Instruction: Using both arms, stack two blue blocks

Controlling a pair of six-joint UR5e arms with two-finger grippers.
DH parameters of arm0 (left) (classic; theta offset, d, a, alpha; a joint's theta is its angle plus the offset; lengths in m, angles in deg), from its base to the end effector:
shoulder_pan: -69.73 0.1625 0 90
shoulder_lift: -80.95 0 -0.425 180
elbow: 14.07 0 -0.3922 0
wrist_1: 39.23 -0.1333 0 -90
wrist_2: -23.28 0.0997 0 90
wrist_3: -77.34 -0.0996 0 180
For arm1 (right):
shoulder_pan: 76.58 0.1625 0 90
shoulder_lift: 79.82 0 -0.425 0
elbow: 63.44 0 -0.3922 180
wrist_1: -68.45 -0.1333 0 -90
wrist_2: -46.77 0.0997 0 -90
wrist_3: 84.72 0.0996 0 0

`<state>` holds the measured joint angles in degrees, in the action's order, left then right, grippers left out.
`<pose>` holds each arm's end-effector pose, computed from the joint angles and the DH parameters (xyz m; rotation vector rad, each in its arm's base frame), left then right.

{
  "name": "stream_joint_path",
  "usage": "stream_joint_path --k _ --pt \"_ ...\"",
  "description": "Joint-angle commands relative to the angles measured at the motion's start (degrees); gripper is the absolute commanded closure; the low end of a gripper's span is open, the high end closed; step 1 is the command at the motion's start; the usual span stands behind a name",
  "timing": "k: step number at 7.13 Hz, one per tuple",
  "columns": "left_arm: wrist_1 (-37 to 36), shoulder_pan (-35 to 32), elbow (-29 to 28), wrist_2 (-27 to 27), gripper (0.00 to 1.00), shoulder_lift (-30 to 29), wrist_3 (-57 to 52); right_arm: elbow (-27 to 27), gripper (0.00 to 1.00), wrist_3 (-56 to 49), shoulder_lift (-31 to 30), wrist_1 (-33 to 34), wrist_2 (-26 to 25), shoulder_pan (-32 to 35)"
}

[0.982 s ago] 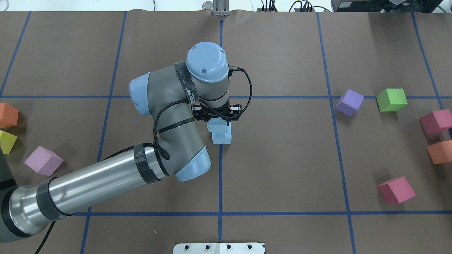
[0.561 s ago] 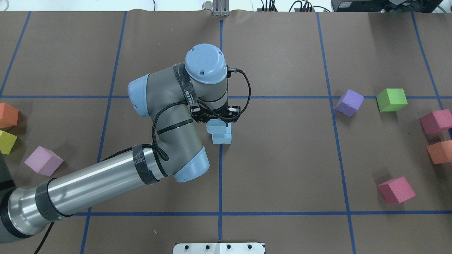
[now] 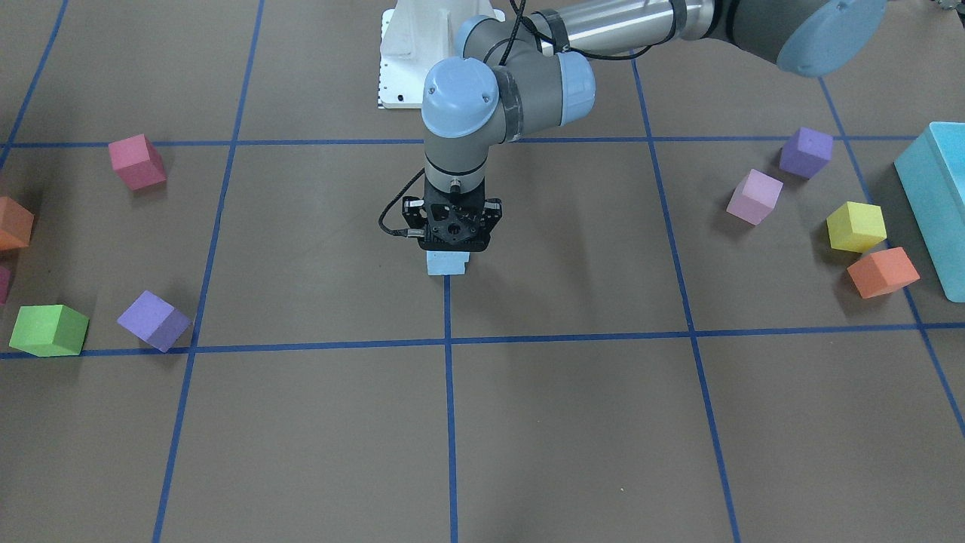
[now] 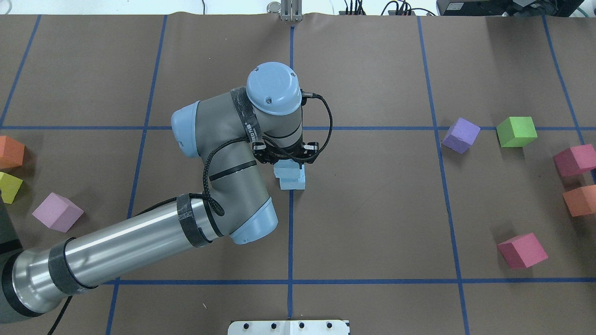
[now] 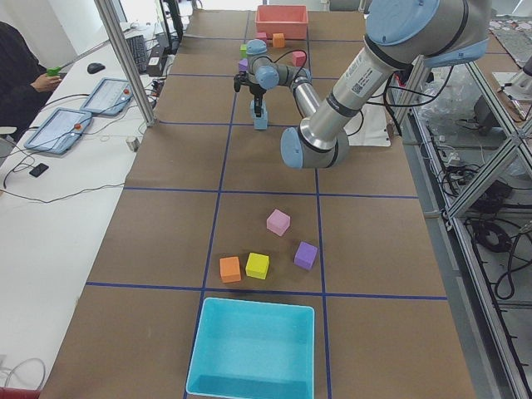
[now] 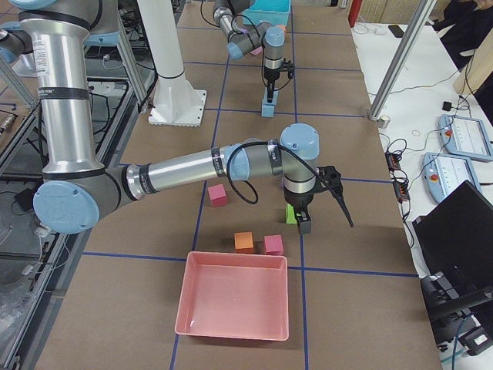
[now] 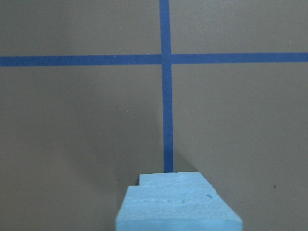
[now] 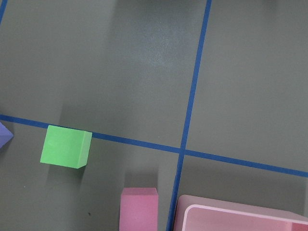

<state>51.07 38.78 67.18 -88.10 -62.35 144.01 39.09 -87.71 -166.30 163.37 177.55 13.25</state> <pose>0.5988 -0.4722 0.1368 0.0379 0.8489 0.0211 0.0667 -0.5156 0.5330 0.2035 -0.7050 -0.1218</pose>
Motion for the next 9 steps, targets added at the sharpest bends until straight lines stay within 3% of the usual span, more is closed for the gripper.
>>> stream_joint_path --k 1,5,7,9 --pt "0.1 0.6 0.1 1.3 0.43 0.0 0.0 -0.1 0.00 0.0 0.0 0.0 0.0 0.0" --pt "0.1 0.6 0.1 1.3 0.03 0.0 0.0 0.0 0.00 0.0 0.0 0.0 0.0 0.0" --pt "-0.1 0.5 1.9 1.0 0.02 0.0 0.0 -0.1 0.00 0.0 0.0 0.0 0.0 0.0" --pt "-3.4 -1.4 11.3 -0.9 0.02 2.3 -0.6 -0.3 0.00 0.0 0.1 -0.2 -0.1 0.0"
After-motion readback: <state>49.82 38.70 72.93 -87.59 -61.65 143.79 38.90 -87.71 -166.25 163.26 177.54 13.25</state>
